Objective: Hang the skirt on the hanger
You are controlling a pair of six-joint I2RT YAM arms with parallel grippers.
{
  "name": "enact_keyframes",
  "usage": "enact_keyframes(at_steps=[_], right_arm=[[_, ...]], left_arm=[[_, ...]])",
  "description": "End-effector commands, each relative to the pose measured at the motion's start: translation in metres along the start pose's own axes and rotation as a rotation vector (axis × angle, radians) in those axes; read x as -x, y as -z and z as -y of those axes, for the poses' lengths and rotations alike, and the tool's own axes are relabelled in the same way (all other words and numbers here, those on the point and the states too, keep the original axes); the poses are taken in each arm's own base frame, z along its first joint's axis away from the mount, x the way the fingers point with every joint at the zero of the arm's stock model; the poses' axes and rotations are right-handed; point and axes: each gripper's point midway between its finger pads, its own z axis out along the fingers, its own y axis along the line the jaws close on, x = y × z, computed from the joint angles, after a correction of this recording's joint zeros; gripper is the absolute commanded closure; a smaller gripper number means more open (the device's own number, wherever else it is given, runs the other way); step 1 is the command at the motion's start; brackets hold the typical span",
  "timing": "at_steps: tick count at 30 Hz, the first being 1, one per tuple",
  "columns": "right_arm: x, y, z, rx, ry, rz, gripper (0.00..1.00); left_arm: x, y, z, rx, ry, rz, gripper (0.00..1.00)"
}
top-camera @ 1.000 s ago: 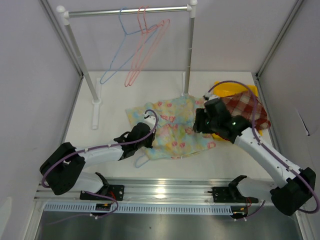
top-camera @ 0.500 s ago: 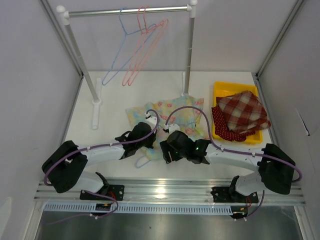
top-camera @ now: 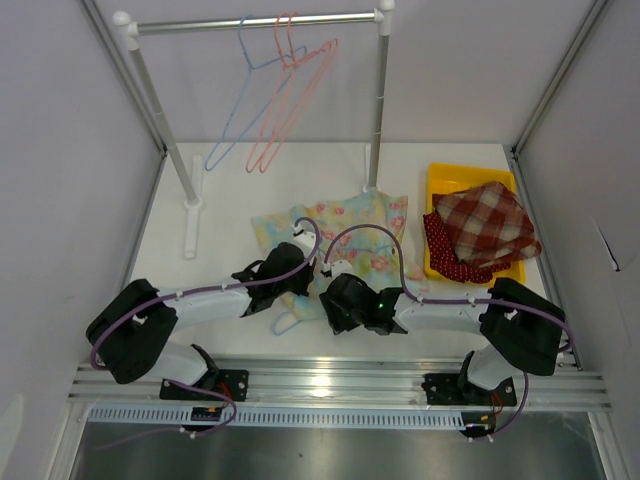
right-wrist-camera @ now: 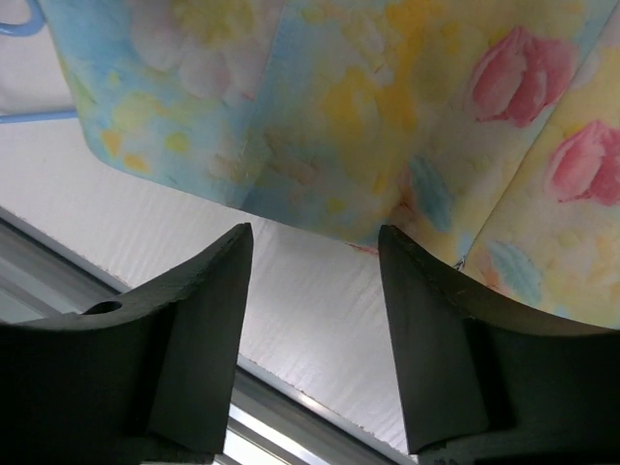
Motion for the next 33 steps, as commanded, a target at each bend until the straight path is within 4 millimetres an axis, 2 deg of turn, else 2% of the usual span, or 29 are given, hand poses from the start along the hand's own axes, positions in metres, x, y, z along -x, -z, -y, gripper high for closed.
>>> enact_keyframes(at_steps=[1,4,5,11,16,22,25,31,33], right_arm=[[0.001,-0.009,0.000,-0.017,-0.024,0.033,0.46],[-0.003,-0.012,0.006,-0.042,-0.027,0.024,0.61],[-0.005,-0.012,0.008,-0.051,-0.026,0.019,0.73],[-0.002,0.003,0.026,-0.115,-0.046,0.024,0.91],[0.002,0.026,0.041,-0.110,-0.111,0.039,0.93],[-0.012,0.042,0.071,-0.150,-0.191,0.021,0.96],[-0.021,0.049,0.079,-0.154,-0.227,0.006,0.96],[-0.026,0.061,0.097,-0.208,-0.269,0.013,0.95],[-0.022,0.065,0.096,-0.195,-0.278,0.028,0.95]], left_arm=[[0.016,-0.002,0.008,-0.025,-0.001,0.028,1.00],[0.017,-0.001,0.008,-0.025,0.001,0.028,1.00],[0.017,-0.002,0.008,-0.025,0.001,0.030,1.00],[0.018,-0.002,0.008,-0.025,0.003,0.033,1.00],[0.018,-0.002,0.006,-0.012,0.000,0.035,1.00],[0.020,-0.003,0.004,-0.002,0.006,0.043,1.00],[0.023,-0.003,0.004,-0.001,0.007,0.050,1.00],[0.029,-0.005,0.006,0.000,0.013,0.052,1.00],[0.030,-0.004,0.006,-0.003,0.012,0.054,1.00]])
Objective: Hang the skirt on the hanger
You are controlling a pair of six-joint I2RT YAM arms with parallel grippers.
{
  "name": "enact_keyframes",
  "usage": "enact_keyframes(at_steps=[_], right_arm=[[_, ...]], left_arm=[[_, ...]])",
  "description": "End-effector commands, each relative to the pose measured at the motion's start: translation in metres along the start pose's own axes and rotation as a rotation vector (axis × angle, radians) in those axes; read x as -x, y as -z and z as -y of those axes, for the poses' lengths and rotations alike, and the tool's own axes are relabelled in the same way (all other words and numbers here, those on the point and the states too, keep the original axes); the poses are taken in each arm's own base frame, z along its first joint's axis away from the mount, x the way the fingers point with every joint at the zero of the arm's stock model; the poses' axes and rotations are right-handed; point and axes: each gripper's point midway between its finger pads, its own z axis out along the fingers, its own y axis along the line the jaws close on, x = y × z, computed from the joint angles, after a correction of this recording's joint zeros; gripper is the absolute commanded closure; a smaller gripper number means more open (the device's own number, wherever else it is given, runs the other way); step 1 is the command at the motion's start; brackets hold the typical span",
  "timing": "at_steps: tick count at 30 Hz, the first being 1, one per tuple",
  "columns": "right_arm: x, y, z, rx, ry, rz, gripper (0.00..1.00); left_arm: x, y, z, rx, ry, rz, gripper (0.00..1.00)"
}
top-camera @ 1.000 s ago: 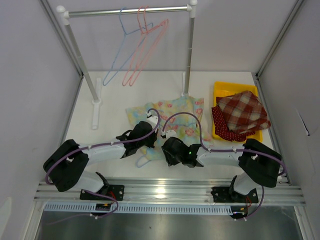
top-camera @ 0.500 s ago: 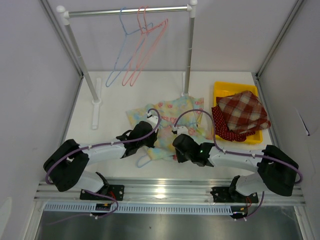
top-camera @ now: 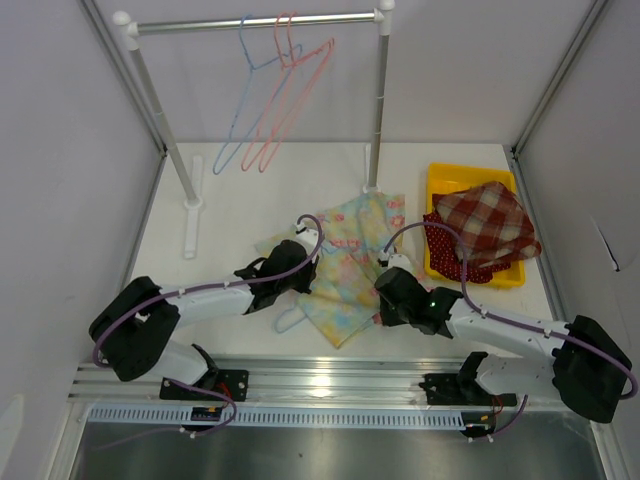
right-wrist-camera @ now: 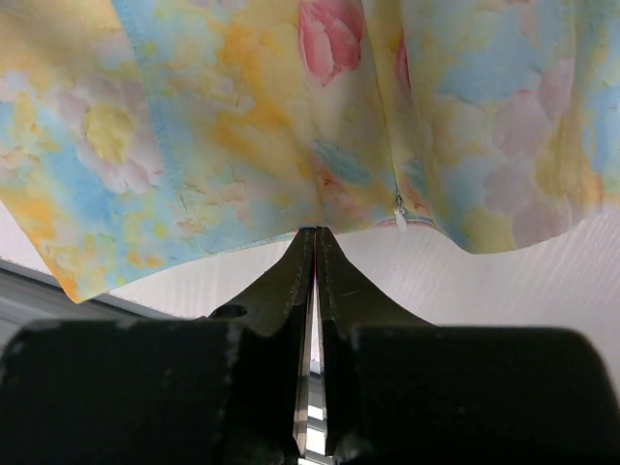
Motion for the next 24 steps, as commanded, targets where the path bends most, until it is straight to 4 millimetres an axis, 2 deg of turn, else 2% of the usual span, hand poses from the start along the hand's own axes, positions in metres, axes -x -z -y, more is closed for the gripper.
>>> enact_keyframes(at_steps=[1,5,8,9,12,17,18,19,21,22,24], right_arm=[[0.004,0.009,0.002,0.010,-0.030,0.015,0.92],[0.008,0.019,-0.026,0.095,-0.008,0.028,0.91],[0.001,0.023,-0.041,0.101,0.030,0.021,0.91],[-0.008,0.026,-0.051,0.124,0.057,0.008,0.91],[-0.029,0.028,-0.060,0.138,0.078,-0.028,0.91],[-0.051,0.024,-0.057,0.118,0.095,-0.063,0.88],[-0.052,0.024,-0.056,0.110,0.101,-0.063,0.86],[-0.043,0.028,-0.064,0.119,0.110,-0.030,0.77],[-0.033,0.031,-0.076,0.139,0.129,0.004,0.65],[-0.022,0.035,-0.087,0.158,0.148,0.034,0.56],[-0.020,0.031,-0.097,0.144,0.196,0.037,0.50]], left_arm=[[0.023,0.000,0.005,-0.009,0.011,0.054,1.00],[0.035,0.001,0.015,-0.053,0.018,0.086,1.00],[0.043,-0.003,0.017,-0.051,0.012,0.091,1.00],[0.043,-0.004,0.016,-0.047,0.011,0.089,1.00],[0.044,-0.008,0.016,-0.042,0.008,0.085,1.00],[0.046,-0.009,0.015,-0.039,-0.007,0.091,1.00],[0.046,-0.010,0.014,-0.033,-0.007,0.091,1.00],[0.045,-0.010,0.015,-0.036,-0.009,0.087,1.00],[0.042,-0.013,0.015,-0.036,-0.010,0.079,1.00],[0.042,-0.014,0.015,-0.039,-0.010,0.078,1.00],[0.041,-0.015,0.016,-0.041,-0.012,0.075,1.00]])
